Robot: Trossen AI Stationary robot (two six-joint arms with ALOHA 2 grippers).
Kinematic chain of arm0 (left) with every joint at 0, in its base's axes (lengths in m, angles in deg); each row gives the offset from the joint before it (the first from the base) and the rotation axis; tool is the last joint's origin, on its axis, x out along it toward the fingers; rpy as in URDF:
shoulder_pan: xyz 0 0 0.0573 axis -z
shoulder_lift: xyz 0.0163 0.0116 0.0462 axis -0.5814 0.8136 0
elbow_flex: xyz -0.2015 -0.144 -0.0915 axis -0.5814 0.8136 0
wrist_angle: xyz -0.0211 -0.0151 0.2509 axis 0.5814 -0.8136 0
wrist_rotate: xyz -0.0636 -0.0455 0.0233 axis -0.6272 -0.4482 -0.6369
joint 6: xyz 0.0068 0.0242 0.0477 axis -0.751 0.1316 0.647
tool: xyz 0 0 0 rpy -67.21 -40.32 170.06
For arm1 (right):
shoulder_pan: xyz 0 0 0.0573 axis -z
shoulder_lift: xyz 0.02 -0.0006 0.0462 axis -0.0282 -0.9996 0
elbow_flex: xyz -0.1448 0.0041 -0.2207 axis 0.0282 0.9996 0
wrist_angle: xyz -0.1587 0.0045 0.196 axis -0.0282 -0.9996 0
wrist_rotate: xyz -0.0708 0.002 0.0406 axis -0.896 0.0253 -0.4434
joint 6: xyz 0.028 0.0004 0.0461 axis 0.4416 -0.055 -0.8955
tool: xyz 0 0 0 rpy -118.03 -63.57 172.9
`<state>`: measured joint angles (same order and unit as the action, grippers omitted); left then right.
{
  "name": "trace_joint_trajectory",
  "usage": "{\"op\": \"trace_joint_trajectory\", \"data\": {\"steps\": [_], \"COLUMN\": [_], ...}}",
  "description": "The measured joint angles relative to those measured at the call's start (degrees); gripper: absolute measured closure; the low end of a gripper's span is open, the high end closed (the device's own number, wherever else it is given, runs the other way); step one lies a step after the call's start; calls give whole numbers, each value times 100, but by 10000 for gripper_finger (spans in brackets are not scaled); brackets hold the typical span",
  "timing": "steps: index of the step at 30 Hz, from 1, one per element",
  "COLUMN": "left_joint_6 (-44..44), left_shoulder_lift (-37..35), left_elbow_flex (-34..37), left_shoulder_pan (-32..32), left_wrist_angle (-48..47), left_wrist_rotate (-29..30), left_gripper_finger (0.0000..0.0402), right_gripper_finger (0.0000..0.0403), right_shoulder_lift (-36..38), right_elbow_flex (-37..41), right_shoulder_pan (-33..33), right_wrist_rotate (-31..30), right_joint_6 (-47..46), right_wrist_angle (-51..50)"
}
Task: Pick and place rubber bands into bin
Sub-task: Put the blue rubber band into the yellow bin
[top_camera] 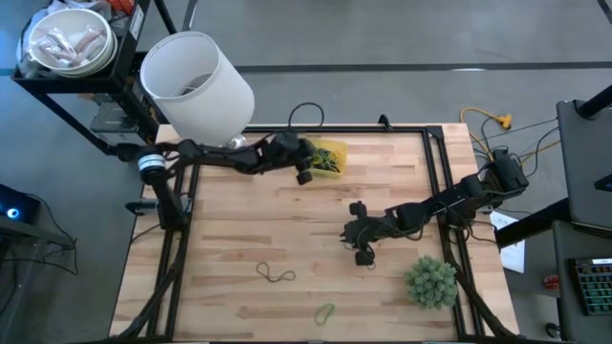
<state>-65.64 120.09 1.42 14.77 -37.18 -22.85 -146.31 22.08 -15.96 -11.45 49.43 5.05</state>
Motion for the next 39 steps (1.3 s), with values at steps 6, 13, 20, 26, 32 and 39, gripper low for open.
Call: {"op": "trace_joint_trajectory", "data": {"steps": [6, 13, 20, 26, 32, 39], "left_joint_6": [-96, -445, -975, -1051, -1060, -1190], "left_shoulder_lift": [-666, -1646, -2637, -3277, -3800, -3921], "left_elbow_flex": [199, 1050, 2253, 3089, 3290, 3291], "left_shoulder_pan": [420, 1309, 2291, 2725, 2825, 2932], "left_wrist_angle": [-1523, -1869, -1239, -501, -473, -241], "left_wrist_rotate": [2, -4, -7, 0, 0, -172], "left_gripper_finger": [267, 267, 267, 267, 267, 267], "right_gripper_finger": [346, 346, 346, 346, 346, 346], "right_shoulder_lift": [0, 0, -210, -704, -743, -497], "right_elbow_flex": [16, 29, 48, 11, -11, -30], "right_shoulder_pan": [-2, -71, -445, -534, -463, -463], "right_wrist_rotate": [20, 30, 46, 2, -3, 15], "right_joint_6": [-617, -1215, -1209, -1067, -1146, -1222], "right_wrist_angle": [-432, -436, 136, 377, 326, -22]}}
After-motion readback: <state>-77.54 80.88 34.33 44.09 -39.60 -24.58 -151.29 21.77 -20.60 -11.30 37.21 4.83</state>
